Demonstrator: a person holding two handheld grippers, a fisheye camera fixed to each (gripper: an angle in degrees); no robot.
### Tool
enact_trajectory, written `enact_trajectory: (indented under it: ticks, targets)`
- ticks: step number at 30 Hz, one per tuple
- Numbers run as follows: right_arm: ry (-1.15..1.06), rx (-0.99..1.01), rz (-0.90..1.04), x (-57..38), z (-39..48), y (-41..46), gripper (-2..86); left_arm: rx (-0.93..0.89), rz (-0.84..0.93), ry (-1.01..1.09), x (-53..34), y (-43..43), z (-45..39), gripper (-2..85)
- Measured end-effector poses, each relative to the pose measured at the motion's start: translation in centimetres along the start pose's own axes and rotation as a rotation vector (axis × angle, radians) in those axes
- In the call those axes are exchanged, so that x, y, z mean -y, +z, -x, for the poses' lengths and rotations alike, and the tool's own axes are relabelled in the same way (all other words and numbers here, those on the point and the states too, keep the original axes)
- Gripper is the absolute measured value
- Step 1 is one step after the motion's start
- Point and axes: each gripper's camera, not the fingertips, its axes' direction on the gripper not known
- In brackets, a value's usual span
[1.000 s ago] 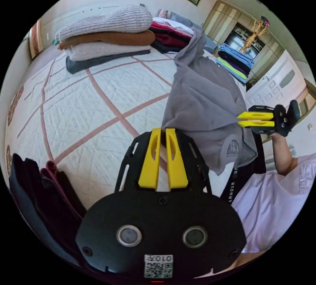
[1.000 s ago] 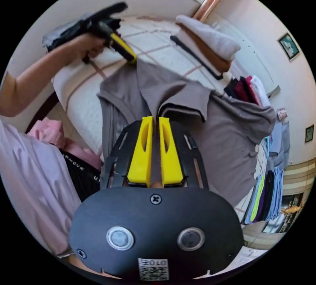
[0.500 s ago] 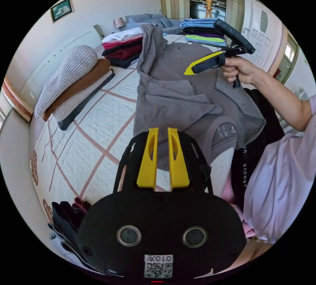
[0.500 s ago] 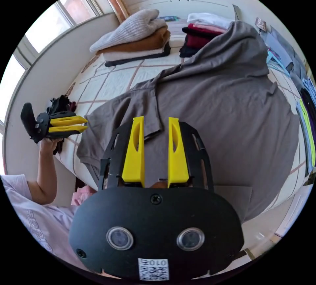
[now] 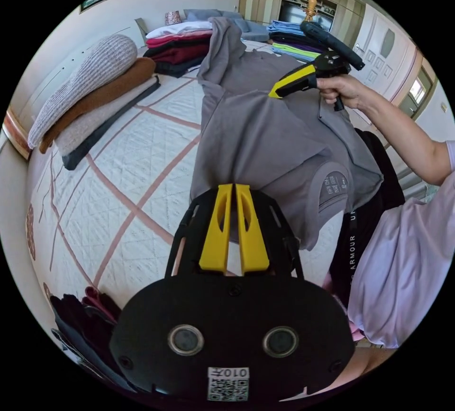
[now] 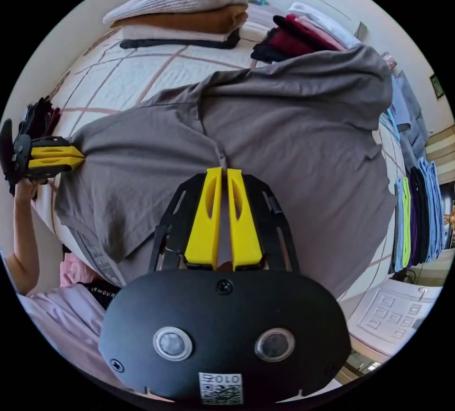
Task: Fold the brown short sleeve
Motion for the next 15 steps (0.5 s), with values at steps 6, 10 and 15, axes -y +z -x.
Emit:
enact_trajectory:
  ticks: [6,10,15]
  targets:
    - [0.113,0.088,-0.227,-5.3,-1.0,-4.4,4.8,-0.03,-0.074,-0.023,0.0,-3.5,1.6,6.1]
    - [-0.159,0.172,-0.296,-10.9,6.2,-5.3,5.3,-0.015,-0.166,-0.117,2.2,-4.2,5.2,9.0]
    - [-0.223,0.075,-0.251,-14.7,11.5,-1.4,5.4,-0.178,-0.203,-0.173,8.0,-0.9,9.1,10.5]
